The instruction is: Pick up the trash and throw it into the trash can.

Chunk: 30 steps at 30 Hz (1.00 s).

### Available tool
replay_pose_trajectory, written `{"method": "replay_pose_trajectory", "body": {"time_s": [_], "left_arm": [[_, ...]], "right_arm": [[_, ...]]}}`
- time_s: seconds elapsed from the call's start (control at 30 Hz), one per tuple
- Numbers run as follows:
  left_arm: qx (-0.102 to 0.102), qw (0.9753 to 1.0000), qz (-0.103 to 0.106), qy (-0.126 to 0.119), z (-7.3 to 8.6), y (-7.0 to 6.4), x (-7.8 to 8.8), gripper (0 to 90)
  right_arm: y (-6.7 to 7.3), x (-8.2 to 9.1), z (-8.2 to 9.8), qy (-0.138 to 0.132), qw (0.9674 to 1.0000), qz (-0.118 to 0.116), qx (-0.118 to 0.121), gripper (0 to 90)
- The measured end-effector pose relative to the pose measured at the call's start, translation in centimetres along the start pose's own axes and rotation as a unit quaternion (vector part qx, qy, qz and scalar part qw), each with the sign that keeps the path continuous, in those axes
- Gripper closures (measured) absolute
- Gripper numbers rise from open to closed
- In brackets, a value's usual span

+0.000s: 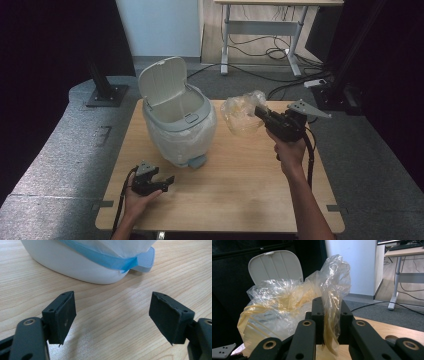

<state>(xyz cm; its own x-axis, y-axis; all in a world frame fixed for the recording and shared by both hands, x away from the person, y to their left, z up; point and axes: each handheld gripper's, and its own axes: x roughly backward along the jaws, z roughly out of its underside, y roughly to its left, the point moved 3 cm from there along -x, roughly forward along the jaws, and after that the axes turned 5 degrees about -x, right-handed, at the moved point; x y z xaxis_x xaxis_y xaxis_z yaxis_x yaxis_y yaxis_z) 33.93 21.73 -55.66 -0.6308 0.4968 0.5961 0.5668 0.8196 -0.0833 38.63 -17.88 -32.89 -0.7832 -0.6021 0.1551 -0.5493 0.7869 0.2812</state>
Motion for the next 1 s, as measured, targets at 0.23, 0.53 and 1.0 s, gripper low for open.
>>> {"method": "replay_pose_trajectory", "body": {"time_s": [0.23,0.53,1.0], "left_arm": [[0.0,1.0,0.0,-0.004,0.0,0.0,0.1,21.7],[0.003,1.0,0.002,-0.004,-0.1,0.0,0.1,21.6],[0.004,1.0,0.003,-0.003,0.0,0.1,0.1,21.6]], "right_arm": [[0.7,-0.6,-0.5,0.0,1.0,-0.004,0.004,80.0],[1.4,-1.6,-1.0,0.0,0.9999,-0.008,0.009,80.0],[2.5,-3.2,-1.7,0.002,0.9997,-0.023,0.009,80.0]]}}
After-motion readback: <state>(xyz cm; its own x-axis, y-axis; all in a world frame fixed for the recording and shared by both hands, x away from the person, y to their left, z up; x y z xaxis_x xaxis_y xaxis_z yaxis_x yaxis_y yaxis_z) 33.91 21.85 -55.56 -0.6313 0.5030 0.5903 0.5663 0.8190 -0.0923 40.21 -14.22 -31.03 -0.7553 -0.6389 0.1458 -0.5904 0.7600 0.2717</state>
